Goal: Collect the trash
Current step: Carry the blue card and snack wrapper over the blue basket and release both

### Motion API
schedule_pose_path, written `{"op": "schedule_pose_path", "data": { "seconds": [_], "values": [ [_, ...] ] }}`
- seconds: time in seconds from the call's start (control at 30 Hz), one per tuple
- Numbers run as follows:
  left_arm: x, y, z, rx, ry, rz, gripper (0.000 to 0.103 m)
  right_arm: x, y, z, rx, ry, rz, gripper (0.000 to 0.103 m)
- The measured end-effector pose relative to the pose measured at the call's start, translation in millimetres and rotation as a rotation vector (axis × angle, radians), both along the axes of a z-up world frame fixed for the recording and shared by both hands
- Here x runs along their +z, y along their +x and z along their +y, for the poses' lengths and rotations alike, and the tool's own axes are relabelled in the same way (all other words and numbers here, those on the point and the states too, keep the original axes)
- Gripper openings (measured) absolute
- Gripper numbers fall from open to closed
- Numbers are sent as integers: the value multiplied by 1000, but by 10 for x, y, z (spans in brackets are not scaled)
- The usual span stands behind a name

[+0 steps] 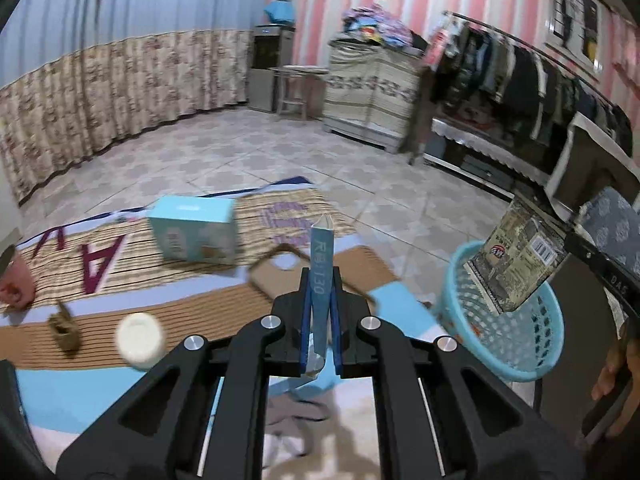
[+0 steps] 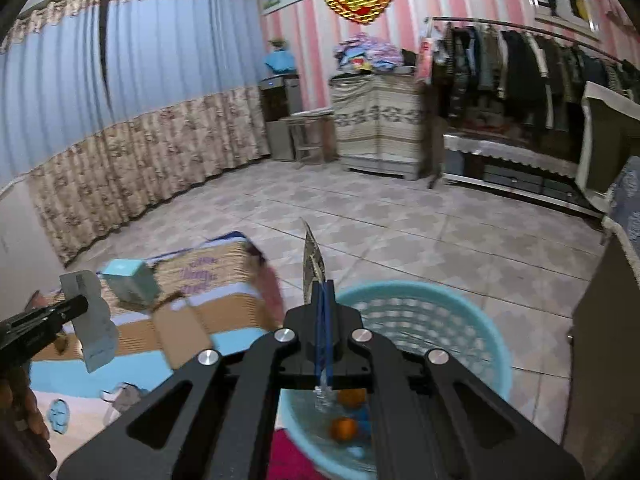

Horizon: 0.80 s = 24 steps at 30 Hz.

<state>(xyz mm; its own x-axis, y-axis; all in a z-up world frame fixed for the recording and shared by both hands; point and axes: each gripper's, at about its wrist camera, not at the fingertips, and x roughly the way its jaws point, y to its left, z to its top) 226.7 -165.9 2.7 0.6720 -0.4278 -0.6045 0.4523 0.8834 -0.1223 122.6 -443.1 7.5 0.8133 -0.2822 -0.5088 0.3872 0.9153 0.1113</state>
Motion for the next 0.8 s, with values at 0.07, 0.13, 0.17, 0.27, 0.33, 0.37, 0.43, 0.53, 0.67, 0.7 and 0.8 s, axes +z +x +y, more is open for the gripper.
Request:
{"op": "schedule_pose_path", "data": {
  "seconds": [0.07, 0.13, 0.17, 0.27, 0.33, 0.37, 0.43, 0.53, 0.67, 0.7, 0.8],
  "values": [
    [-31, -27, -163, -23, -13, 7, 7, -51, -59, -137, -25, 0, 10, 1],
    [-65, -55, -296, -46, -23, 19, 7, -96, -129, -257, -45, 6, 15, 1],
    [-86, -71, -382, -60, -23, 24, 7, -125, -160, -320, -55, 8, 18, 1],
    [-143, -155, -646, -99, -9, 24, 7, -205, -242, -490, -75, 15, 25, 1],
    [-158, -212, -797, -121, -3, 19, 7, -260, -290, -568, -80, 21, 31, 1],
    [-161, -227, -872, -131, -5, 18, 7, -297, -316, -601, -83, 18, 36, 1],
    [-162, -232, -1003, -149, -25, 26, 7, -360, -373, -649, -90, 14, 46, 1],
    [-186, -239, -1165, -166, -40, 31, 7, -445, -416, -774, -100, 27, 55, 1],
    [-231, -264, -1359, -191, -73, 38, 7, -504, -430, -898, -97, 15, 70, 1],
    [-247, -271, -1417, -197, -78, 38, 7, -521, -425, -929, -94, 13, 74, 1],
    [-298, -276, -1611, -218, -66, 29, 7, -550, -411, -1000, -86, 4, 84, 1]
  ]
}}
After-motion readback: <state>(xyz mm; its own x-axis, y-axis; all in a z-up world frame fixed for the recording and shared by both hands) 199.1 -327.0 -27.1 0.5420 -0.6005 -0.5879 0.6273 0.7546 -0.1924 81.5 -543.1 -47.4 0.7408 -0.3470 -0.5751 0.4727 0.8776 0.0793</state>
